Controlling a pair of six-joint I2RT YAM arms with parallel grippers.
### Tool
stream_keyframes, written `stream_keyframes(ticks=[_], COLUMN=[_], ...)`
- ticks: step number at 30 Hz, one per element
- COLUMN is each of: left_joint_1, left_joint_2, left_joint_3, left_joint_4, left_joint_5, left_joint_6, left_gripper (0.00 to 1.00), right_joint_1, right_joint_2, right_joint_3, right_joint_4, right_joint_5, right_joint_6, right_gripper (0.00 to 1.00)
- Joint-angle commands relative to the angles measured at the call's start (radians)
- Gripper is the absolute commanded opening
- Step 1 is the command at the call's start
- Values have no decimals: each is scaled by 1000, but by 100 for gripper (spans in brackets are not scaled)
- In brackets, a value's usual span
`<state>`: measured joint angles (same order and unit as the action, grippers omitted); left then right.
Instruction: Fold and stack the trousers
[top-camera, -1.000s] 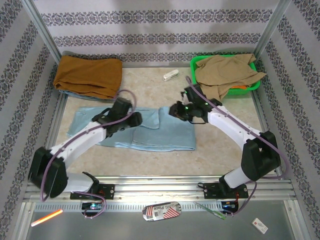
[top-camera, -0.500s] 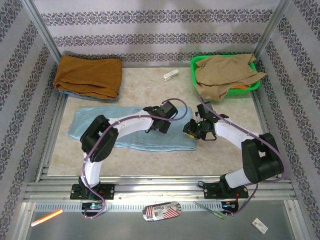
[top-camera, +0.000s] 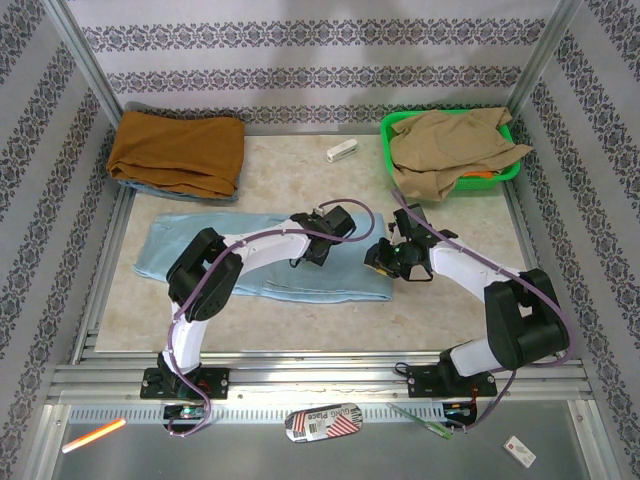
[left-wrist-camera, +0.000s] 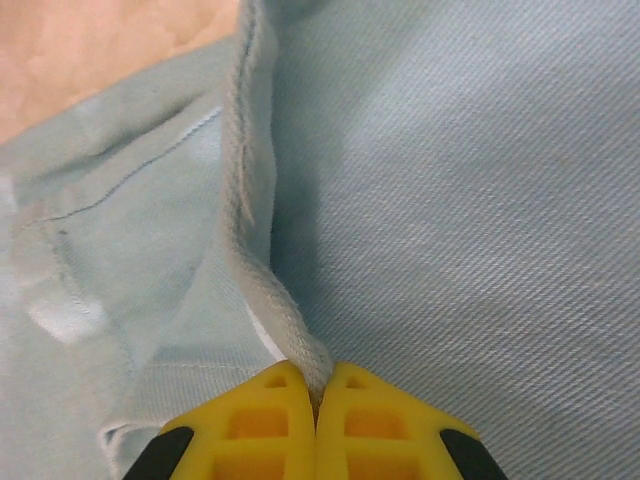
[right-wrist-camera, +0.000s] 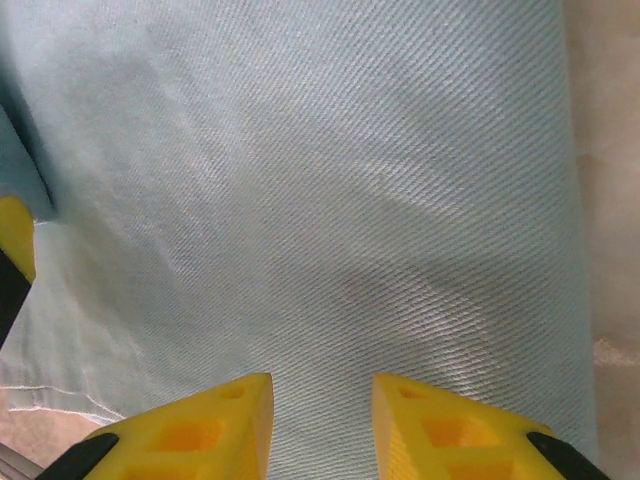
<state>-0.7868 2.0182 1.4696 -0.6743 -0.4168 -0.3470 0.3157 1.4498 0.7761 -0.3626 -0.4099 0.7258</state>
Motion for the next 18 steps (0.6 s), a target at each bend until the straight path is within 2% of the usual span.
stream_keyframes(ticks=[1,12,16,18], left_joint_1=[52,278,332,347], left_joint_2=[-63,5,51,74], left_joint_3=[72,154,165,165], left_joint_4=[-63,-87,-93,-102], left_joint_5=[-63,47,96,119], left_joint_6=[51,40,28,19], left_gripper=[0,0,0,25], right_joint_1=[-10,-1,-1,-4], right_joint_2=[-31,-82,-95,-100], right_joint_3=[-21,-76,-78,-77], right_joint_4=[2,24,13,3], right_joint_5=[-14,-27,-22,-20], right_joint_6=[-20,0,-9,-15], right_gripper=[32,32,39,43])
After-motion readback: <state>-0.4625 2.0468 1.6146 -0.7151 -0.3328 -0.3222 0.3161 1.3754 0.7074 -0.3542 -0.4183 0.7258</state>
